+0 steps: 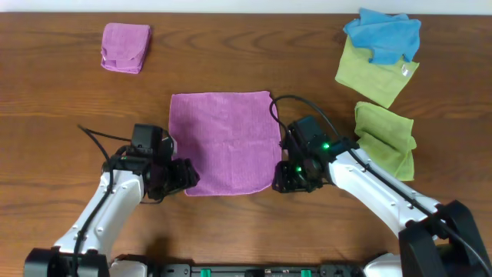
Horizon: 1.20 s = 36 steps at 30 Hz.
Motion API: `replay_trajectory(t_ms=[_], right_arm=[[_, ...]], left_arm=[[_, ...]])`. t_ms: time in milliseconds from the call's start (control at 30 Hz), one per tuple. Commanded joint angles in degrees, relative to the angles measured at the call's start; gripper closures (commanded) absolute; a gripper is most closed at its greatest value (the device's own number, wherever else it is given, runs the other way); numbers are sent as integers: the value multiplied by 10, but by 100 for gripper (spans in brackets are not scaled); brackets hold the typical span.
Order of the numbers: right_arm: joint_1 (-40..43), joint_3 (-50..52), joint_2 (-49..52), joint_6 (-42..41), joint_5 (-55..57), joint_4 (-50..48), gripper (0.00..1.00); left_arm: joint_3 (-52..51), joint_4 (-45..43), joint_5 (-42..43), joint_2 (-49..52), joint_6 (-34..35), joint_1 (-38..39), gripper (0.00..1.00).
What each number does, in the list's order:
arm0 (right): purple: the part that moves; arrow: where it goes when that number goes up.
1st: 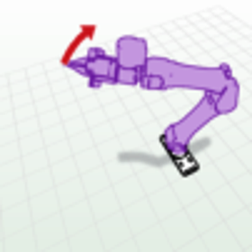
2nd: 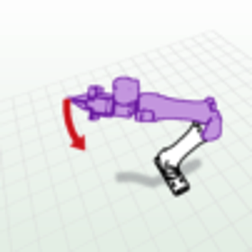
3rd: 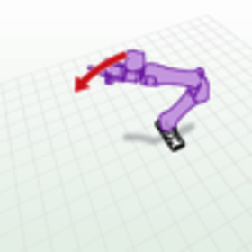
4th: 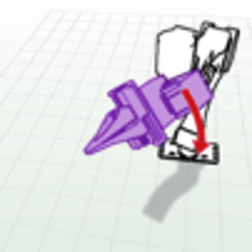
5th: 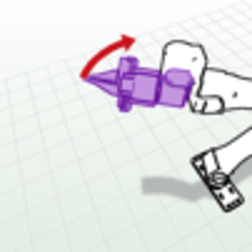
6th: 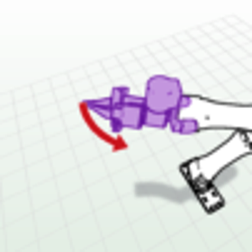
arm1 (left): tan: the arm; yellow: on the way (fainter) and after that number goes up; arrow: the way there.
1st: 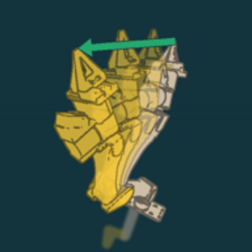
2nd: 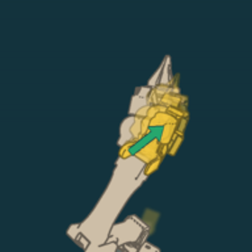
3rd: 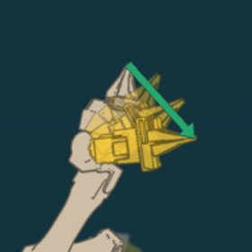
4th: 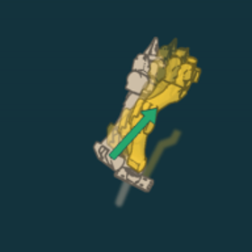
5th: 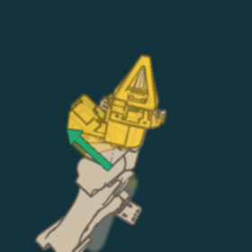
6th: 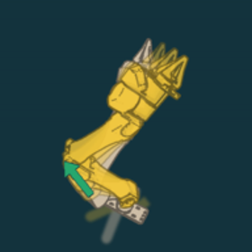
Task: Fold the cloth
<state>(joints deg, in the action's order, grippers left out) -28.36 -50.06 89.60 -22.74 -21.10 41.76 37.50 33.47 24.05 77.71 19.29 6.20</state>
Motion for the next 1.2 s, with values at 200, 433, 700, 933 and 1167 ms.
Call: replay_trajectory(t_ms=[200, 433, 700, 933, 1167], right_arm=[[2, 4, 44, -28, -10, -25, 57], [2, 4, 67, -41, -10, -46, 58], [2, 3, 67, -60, -21, -58, 70], [2, 3, 67, -60, -35, -57, 98], [4, -15, 65, -59, -36, -27, 98]], left_arm=[[-3, -10, 9, 8, -4, -2, 35], [-3, -12, -22, 8, -4, -2, 48], [-3, -12, -22, 8, -4, -2, 73], [-3, -12, -22, 8, -4, -2, 94], [1, -11, -17, 8, -4, -2, 94]])
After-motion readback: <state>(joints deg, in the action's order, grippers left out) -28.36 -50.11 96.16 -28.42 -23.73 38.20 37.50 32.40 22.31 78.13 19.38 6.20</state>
